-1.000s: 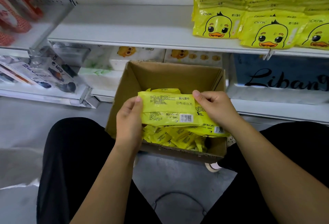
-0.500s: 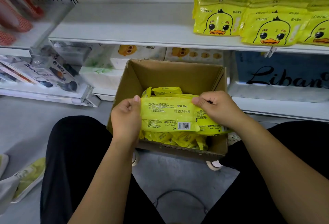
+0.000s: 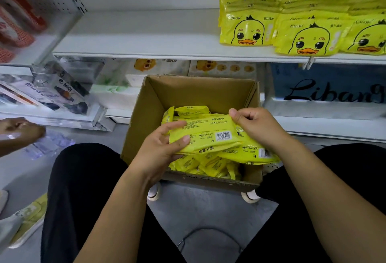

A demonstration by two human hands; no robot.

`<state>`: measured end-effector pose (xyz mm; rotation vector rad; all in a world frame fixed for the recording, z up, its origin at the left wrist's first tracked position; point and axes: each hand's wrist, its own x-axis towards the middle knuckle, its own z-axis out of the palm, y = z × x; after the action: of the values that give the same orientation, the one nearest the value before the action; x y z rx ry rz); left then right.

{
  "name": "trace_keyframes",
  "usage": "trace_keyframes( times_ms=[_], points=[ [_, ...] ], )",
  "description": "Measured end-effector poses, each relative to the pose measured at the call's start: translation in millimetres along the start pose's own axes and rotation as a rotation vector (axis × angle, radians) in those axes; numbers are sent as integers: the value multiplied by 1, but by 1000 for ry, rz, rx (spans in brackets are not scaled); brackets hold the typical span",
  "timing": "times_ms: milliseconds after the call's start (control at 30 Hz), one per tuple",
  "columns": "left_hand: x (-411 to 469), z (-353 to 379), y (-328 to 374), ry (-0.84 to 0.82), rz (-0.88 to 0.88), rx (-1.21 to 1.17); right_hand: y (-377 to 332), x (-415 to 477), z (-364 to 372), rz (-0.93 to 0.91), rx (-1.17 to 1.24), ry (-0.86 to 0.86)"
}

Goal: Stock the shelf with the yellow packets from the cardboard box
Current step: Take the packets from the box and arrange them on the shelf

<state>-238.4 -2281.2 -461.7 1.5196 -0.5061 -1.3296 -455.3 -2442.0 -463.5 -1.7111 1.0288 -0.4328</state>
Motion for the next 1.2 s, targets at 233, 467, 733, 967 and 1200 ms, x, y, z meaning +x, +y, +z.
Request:
trace_keyframes(
  times_ms=[233,467,733,967,1200],
  points=[
    [11,7,8,156,-83,-356,-4,-10,-15,-161,80,-69],
    [11,18,12,188,-154,-480,-5,-8,-11,-212,216,-81],
    [9,26,23,57,-188,-475,0,-1,-14,-271,185,106],
    [5,35,11,217,170,120,1,-3,-16,-152,197,99],
    [18,18,9,298,423,774,4,-7,-35,-85,177,-24]
  ],
)
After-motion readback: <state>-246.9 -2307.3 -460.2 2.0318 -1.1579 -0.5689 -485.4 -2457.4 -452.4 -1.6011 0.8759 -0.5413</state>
